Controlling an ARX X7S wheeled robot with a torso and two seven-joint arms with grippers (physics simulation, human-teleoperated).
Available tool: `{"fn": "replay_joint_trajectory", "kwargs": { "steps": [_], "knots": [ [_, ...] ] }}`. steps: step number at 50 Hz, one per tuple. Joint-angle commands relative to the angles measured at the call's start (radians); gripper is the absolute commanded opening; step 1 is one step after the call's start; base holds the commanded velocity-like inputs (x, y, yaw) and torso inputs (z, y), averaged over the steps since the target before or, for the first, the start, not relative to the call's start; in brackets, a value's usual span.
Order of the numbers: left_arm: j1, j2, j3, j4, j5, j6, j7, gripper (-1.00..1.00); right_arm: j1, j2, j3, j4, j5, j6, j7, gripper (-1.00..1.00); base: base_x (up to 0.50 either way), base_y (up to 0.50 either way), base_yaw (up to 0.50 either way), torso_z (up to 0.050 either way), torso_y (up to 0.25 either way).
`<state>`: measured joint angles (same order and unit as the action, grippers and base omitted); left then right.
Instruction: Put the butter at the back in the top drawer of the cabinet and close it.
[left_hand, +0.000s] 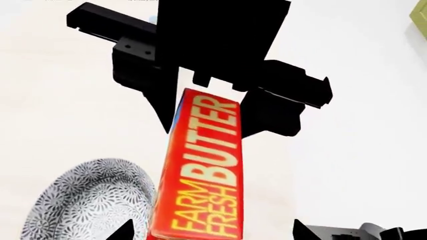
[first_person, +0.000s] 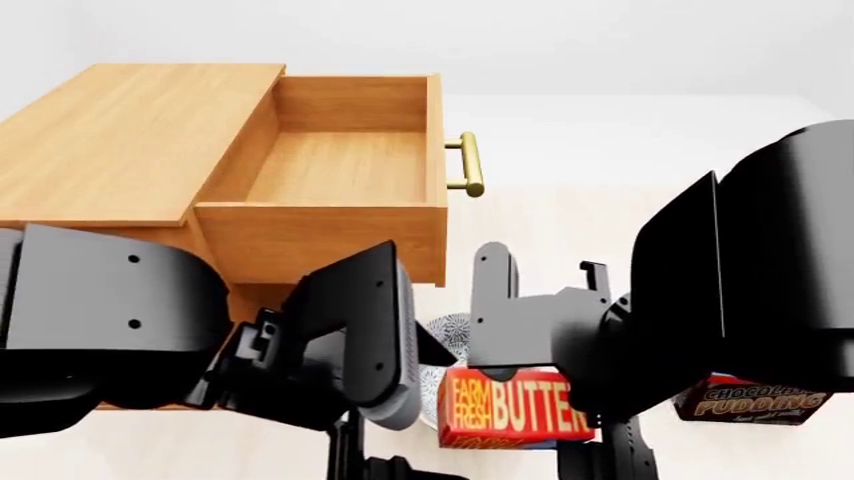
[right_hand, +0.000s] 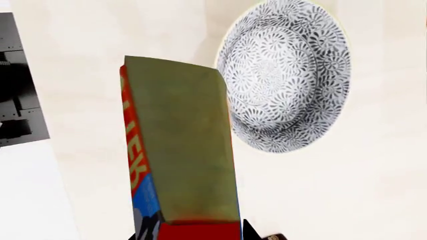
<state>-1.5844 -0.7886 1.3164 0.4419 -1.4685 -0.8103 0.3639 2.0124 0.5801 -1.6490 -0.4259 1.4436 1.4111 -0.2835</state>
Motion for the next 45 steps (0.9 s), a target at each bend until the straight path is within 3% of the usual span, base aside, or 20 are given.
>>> {"fn": "replay_joint_trajectory", "kwargs": {
  "steps": [1,41,42,45],
  "knots": [
    [0.004,0.019,-0.003,-0.009,0.016,0.01,-0.004,1.0,0.017,-0.006,0.01,-0.004,-0.005,-0.012,0.009,-1.0,0.0,0.0,0.0,0.0,0.0],
    [0.037,0.048,0.032,-0.041,0.101,0.016,0.023,1.0,0.032,-0.005,0.001,-0.011,0.008,-0.029,0.016,-1.0,0.0,0.0,0.0,0.001,0.001],
    [0.039,0.046,0.03,-0.042,0.101,0.02,0.021,-1.0,0.032,-0.005,0.001,-0.011,0.008,-0.029,0.015,-1.0,0.0,0.0,0.0,0.0,0.0],
    [0.046,0.043,0.024,-0.041,0.105,0.034,0.011,-1.0,0.033,-0.005,-0.001,-0.01,0.006,-0.031,0.014,-1.0,0.0,0.0,0.0,0.0,0.0]
  ]
}}
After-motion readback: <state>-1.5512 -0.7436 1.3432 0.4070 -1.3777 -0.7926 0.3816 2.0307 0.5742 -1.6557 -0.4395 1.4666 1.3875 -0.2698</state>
